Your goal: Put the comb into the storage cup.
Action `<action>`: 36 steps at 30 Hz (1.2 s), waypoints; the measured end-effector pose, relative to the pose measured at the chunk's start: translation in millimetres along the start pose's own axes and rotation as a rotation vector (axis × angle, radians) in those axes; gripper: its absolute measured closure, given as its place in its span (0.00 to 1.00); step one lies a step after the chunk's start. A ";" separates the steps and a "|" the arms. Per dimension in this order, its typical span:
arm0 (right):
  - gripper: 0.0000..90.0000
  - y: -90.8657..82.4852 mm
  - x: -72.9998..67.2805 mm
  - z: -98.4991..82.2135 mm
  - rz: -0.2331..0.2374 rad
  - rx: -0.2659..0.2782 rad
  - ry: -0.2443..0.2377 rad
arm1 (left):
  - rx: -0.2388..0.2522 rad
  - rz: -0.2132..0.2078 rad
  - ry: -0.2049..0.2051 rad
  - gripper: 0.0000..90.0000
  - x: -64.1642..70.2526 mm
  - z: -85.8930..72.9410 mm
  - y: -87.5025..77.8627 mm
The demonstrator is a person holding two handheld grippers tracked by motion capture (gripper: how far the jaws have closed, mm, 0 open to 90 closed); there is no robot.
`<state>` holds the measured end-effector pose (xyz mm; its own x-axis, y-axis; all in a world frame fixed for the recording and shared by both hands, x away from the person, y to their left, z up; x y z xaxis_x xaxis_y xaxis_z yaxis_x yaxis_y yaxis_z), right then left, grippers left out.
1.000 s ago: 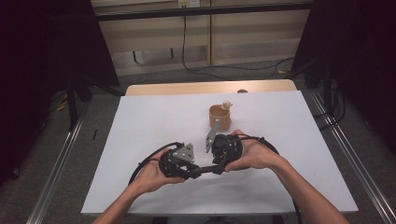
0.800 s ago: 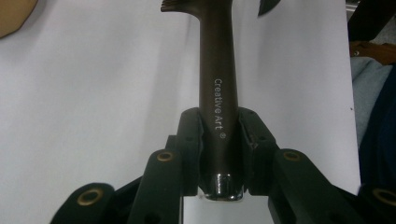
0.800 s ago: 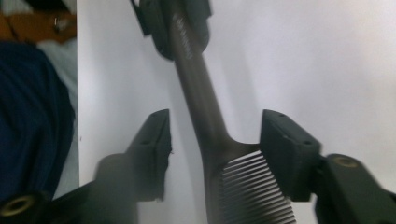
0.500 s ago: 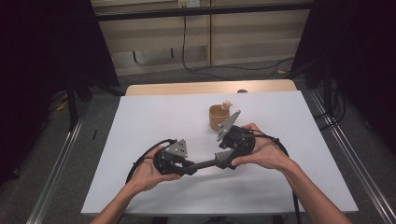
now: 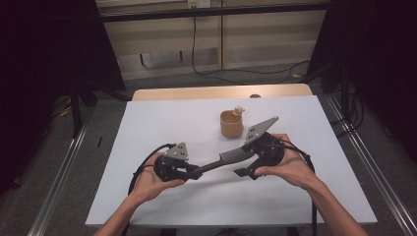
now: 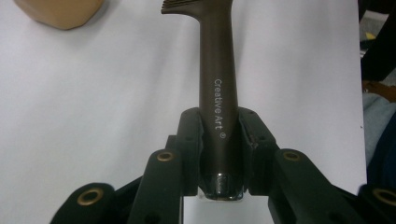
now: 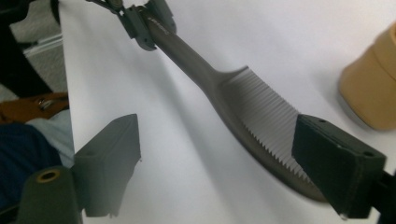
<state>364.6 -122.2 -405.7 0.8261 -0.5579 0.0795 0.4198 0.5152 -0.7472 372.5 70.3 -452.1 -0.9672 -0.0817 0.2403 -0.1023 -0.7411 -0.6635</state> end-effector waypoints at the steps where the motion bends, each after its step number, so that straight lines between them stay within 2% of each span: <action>1: 0.16 -1.5 0.8 -0.6 -0.016 0.005 0.013 | 0.011 0.005 -0.011 0.81 -0.2 -0.8 -1.3; 5: 0.12 -8.1 2.9 -0.8 -0.064 0.046 0.065 | 0.038 0.019 -0.027 0.81 -2.2 -4.3 -7.4; 7: 0.12 -8.6 2.9 -1.6 -0.065 0.067 0.086 | 0.061 0.019 -0.043 0.81 -2.3 -5.7 -7.3; 11: 0.10 -2.8 1.7 -7.5 -0.078 0.080 0.119 | 0.077 0.035 -0.051 0.81 -4.4 -9.2 -9.1; 13: 0.10 0.3 2.6 -10.0 -0.094 0.103 0.143 | 0.090 0.025 -0.069 0.81 -4.6 -10.9 -8.9; 16: 0.05 1.5 5.6 -12.2 -0.125 0.117 0.172 | 0.091 0.022 -0.070 0.81 -4.3 -14.2 -8.9; 18: 0.06 -1.4 5.7 -11.4 -0.116 0.156 0.193 | 0.099 0.028 -0.069 0.81 -3.8 -15.1 -8.7; 20: 0.05 -2.3 5.1 -12.3 -0.110 0.173 0.206 | 0.104 0.023 -0.070 0.81 -3.3 -15.3 -8.8; 23: 0.06 -0.6 4.2 -15.6 -0.130 0.187 0.234 | 0.104 0.027 -0.063 0.81 -2.1 -14.6 -8.6; 26: 0.05 0.6 1.4 -17.4 -0.108 0.214 0.284 | 0.110 0.041 -0.058 0.81 -2.6 -14.1 -9.9; 27: 0.05 0.7 1.7 -17.4 -0.117 0.229 0.295 | 0.122 0.039 -0.059 0.81 -2.2 -13.3 -9.9; 29: 0.06 1.3 2.8 -17.4 -0.140 0.256 0.305 | 0.137 0.040 -0.056 0.81 -1.9 -12.3 -10.4; 32: 0.06 3.0 0.7 -16.3 -0.115 0.302 0.337 | 0.157 0.034 -0.063 0.81 -0.3 -11.2 -9.4; 34: 0.06 6.4 -1.9 -15.5 -0.109 0.342 0.339 | 0.155 0.044 -0.048 0.81 -0.1 -10.5 -10.5; 35: 0.06 9.2 -4.5 -15.6 -0.097 0.351 0.339 | 0.165 0.039 -0.045 0.81 0.9 -9.3 -10.5; 36: 0.06 11.9 -5.5 -16.4 -0.105 0.356 0.345 | 0.170 0.040 -0.040 0.81 1.5 -8.5 -11.0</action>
<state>358.9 -123.6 -425.9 0.6257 -0.7700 -0.1250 0.6459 0.6013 -0.4704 370.2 83.9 -450.5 -0.9593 -0.1374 0.2468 -0.0199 -0.8387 -0.5442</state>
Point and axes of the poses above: each handheld gripper's, and its own axes: y roughly forward along the jaws, z roughly out of its top, x roughly to its right, the point moved 8 cm from there along y, roughly forward along the jaws, and after that the axes turned 12 degrees about -z, right-handed, at the moved point
